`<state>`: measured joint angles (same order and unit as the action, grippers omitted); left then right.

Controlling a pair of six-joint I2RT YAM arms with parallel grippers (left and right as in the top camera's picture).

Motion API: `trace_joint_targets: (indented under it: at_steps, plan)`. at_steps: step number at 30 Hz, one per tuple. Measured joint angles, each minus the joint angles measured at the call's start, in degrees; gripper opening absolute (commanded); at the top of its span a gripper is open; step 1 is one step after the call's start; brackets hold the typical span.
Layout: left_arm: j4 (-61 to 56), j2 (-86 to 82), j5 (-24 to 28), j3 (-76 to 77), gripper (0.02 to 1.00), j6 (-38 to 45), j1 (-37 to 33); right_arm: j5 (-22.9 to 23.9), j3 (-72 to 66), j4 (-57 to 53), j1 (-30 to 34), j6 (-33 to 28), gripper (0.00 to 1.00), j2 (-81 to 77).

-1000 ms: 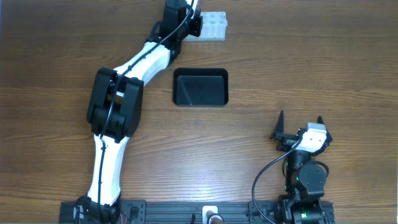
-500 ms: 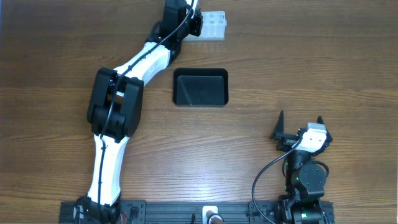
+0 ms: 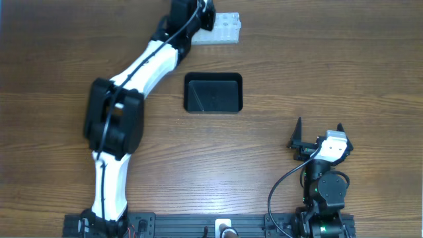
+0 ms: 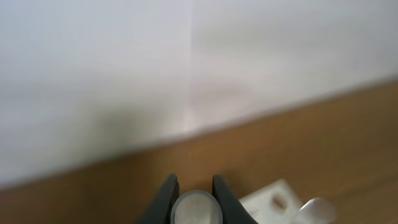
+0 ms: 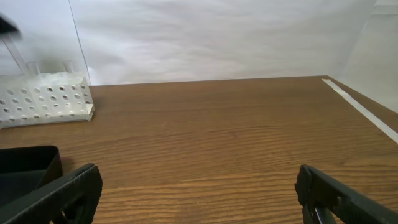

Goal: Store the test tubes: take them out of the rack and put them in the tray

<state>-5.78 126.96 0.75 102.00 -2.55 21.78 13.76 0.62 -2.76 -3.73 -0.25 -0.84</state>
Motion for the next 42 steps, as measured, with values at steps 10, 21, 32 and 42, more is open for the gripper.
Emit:
trace_joint_targets:
  at_steps: [10,21,32,42]
  plan:
    - [17.14,-21.64,-2.25,2.27,0.075,-2.40,0.00,0.00,0.00,0.02,0.00,0.02,0.991,0.00]
    - [57.40,-17.44,-7.58,1.92,0.056,-26.67,4.37,0.00,0.00,0.02,0.00,0.00,0.991,0.04]
    - [58.66,-7.98,-10.56,1.86,0.058,-34.18,8.41,-0.02,0.00,0.02,0.00,0.00,0.991,0.04]
    - [57.83,-2.93,-10.91,1.86,0.051,-34.62,8.33,-0.02,0.00,0.02,0.00,0.00,0.991,0.04]
